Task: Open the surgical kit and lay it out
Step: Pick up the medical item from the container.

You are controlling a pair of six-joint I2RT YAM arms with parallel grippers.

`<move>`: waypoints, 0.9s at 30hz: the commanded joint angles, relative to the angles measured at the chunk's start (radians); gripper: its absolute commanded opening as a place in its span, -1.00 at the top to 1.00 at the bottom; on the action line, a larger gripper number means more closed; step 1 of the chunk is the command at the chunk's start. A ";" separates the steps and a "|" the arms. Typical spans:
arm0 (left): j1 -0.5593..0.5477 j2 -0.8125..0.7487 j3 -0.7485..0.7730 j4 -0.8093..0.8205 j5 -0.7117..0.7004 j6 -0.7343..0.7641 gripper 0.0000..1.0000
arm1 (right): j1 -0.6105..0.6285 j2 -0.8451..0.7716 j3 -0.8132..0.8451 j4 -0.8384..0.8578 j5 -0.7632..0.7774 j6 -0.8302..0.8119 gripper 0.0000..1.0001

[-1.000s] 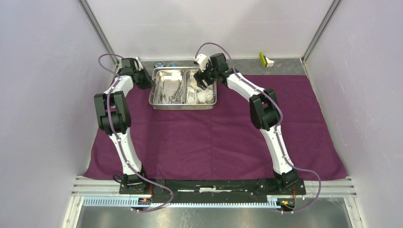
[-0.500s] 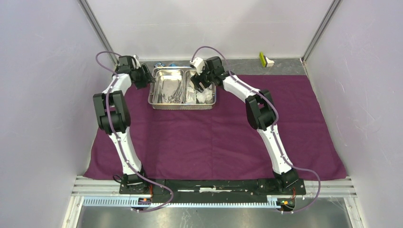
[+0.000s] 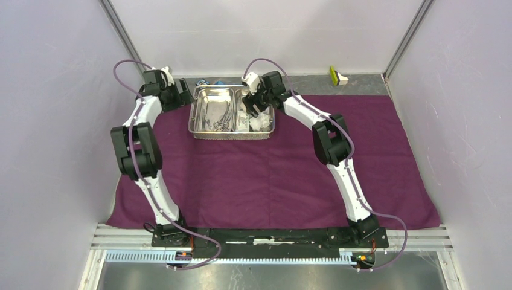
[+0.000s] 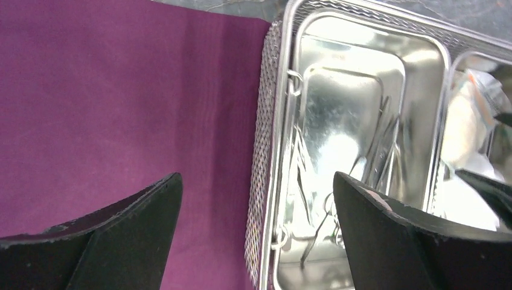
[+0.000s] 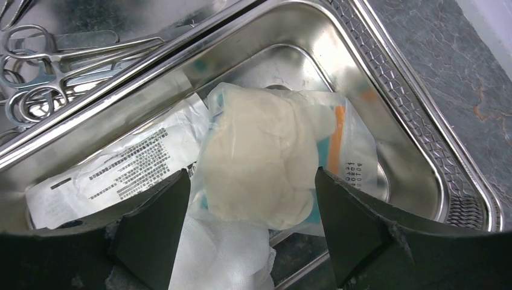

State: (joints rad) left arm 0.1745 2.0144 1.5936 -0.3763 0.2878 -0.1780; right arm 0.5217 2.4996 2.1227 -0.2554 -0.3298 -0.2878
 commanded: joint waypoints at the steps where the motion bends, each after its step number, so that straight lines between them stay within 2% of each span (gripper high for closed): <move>1: 0.000 -0.190 -0.087 0.089 -0.015 0.137 -1.00 | 0.004 -0.120 -0.001 0.029 -0.032 0.009 -0.68; 8: 0.001 -0.339 -0.180 0.055 -0.061 0.261 -1.00 | 0.007 -0.136 -0.016 0.042 -0.021 0.010 -0.69; 19: 0.002 -0.469 -0.249 0.030 0.062 0.262 -1.00 | 0.014 -0.032 0.041 0.062 -0.004 0.033 -0.67; 27: -0.001 -0.520 -0.282 0.030 0.105 0.254 -1.00 | 0.018 0.019 0.037 0.067 0.001 0.027 -0.45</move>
State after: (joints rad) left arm 0.1745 1.5455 1.3235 -0.3649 0.3470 0.0353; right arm 0.5327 2.4989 2.1197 -0.2214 -0.3351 -0.2680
